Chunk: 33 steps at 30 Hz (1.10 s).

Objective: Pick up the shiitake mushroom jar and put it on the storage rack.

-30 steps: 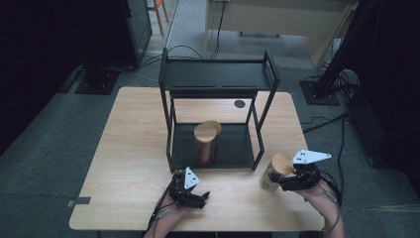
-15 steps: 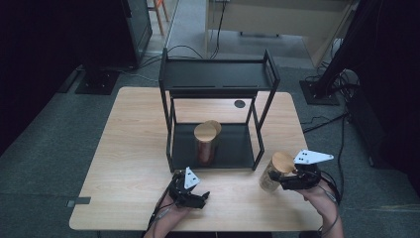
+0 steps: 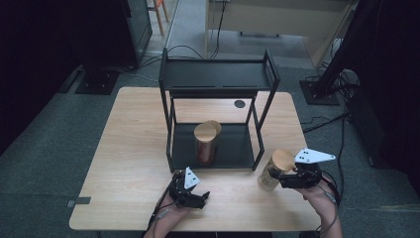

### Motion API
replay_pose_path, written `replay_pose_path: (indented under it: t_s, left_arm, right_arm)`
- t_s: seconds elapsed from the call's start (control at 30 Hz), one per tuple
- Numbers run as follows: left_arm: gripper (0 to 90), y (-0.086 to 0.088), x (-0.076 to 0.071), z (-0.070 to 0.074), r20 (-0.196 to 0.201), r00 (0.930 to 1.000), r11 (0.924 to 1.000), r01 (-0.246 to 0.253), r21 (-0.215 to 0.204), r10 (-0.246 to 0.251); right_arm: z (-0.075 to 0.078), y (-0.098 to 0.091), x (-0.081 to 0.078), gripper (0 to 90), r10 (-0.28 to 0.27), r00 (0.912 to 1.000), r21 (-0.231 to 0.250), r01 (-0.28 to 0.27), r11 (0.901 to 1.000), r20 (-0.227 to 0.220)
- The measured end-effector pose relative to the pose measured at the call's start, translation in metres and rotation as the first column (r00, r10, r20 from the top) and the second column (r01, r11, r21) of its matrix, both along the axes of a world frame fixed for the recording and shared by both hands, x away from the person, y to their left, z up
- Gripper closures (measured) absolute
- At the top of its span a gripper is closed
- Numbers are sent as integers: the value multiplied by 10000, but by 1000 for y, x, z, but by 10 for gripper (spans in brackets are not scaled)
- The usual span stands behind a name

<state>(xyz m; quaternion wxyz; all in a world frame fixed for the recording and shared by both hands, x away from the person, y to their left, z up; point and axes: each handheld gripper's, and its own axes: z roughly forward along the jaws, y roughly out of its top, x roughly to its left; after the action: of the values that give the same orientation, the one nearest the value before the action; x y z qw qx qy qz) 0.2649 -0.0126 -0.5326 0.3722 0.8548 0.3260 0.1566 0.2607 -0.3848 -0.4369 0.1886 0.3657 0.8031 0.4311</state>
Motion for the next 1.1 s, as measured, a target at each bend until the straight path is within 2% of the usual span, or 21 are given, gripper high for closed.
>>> replay_pose_path:
  t_s: [0.23, 0.4, 0.6, 0.87, 1.1]
  left_arm:
    - [122, 0, 0, 0, 1, 10000, 10000, 10, 9, -10]
    - [122, 0, 0, 0, 5, 10000, 10000, 16, 11, -16]
    - [122, 0, 0, 0, 0, 10000, 10000, 16, 8, -16]
    - [122, 0, 0, 0, 12, 10000, 10000, 9, 6, -9]
    - [122, 0, 0, 0, 16, 10000, 10000, 16, 15, -16]
  right_arm:
    - [4, 11, -1, 248, -29, 9999, -30, 29, 10000, 131]
    - [5, 20, -2, 249, 112, 9998, -238, -108, 9997, 144]
    - [6, 31, -2, 249, -21, 10000, -524, 20, 9986, -18]
    - [8, 41, -4, 249, 98, 9999, -516, -92, 9986, 101]
    - [8, 48, -4, 249, 56, 10000, -510, -59, 9987, -47]
